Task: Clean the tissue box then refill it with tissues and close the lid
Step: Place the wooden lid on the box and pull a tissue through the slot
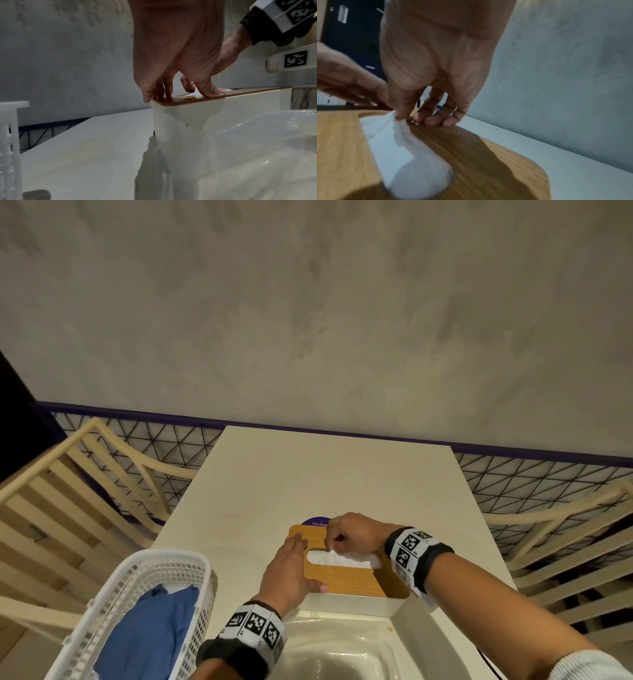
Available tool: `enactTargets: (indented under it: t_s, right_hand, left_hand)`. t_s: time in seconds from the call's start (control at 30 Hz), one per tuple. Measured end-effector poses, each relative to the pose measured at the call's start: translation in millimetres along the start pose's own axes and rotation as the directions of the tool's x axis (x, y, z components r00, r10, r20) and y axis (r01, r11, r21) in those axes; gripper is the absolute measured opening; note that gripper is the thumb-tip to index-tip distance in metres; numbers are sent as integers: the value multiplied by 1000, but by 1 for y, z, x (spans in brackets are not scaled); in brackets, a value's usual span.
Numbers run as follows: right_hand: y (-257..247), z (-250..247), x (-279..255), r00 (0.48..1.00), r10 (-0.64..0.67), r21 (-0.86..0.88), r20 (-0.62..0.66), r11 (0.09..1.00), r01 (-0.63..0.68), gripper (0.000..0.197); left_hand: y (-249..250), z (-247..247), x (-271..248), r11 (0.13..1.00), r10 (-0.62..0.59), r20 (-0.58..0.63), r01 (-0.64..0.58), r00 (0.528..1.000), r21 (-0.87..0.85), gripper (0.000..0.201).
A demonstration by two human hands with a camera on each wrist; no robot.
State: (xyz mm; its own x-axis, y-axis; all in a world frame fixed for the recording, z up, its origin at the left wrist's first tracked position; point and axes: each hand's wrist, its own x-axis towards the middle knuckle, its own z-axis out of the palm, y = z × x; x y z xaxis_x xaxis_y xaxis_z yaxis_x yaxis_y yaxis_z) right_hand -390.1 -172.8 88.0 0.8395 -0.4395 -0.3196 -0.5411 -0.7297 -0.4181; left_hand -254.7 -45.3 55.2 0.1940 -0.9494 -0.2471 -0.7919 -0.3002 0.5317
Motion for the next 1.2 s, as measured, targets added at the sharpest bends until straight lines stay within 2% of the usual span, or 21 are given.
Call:
enactTargets:
  t_s: [0.13,0.27,0.5,0.57,0.67,0.73,0.8,0.9,0.97,1.03,1.13,1.2]
  right_hand:
    - [0,-5,2,998,64,87,23,994,-66,17]
    - [1,-4,0,993,119,210,-3,971,-116,16]
    - [-4,-3,-9,980,196,315,-46,933,-171,15]
    - [-1,0,-15,963,260,373,-66,902,-217,6]
    - [1,7,-27,926,373,319,-58,886,-337,26]
    - [0,15,-32,921,377,224,-99,910,-348,25]
    - [-3,21,-32,921,358,167,-153,928,-333,12]
    - [-2,19,-29,907,385,237,-173,910,-341,14]
    - [-3,12,-28,901,411,276,-139,890,-364,25]
    - [-4,7,-27,900,425,276,-95,880,-386,29]
    - [-2,6,-23,896,441,288,-53,866,-410,32]
    - [0,7,-21,889,457,305,-34,852,-427,32]
  left_hand:
    - [5,-5,3,999,10,11,-10,1000,41,81]
    - [19,-9,9,987,46,-116,-27,992,158,47]
    - [34,1,23,970,55,-173,-11,983,244,17]
    - [34,-1,26,979,44,-168,-9,985,203,22]
    - [35,-7,28,987,12,-122,8,992,163,33]
    - [37,-10,29,986,9,-78,4,997,167,33]
    - [38,-11,31,987,0,-40,6,999,163,34]
    - [38,-12,32,992,-18,-5,18,1000,128,40]
    - [37,-10,33,995,4,-21,-2,1000,99,29]
    - [38,-10,30,998,38,-36,-36,999,57,6]
    - [38,-5,28,990,103,9,-103,995,97,52]
    - [43,-2,27,966,133,33,-137,991,220,61]
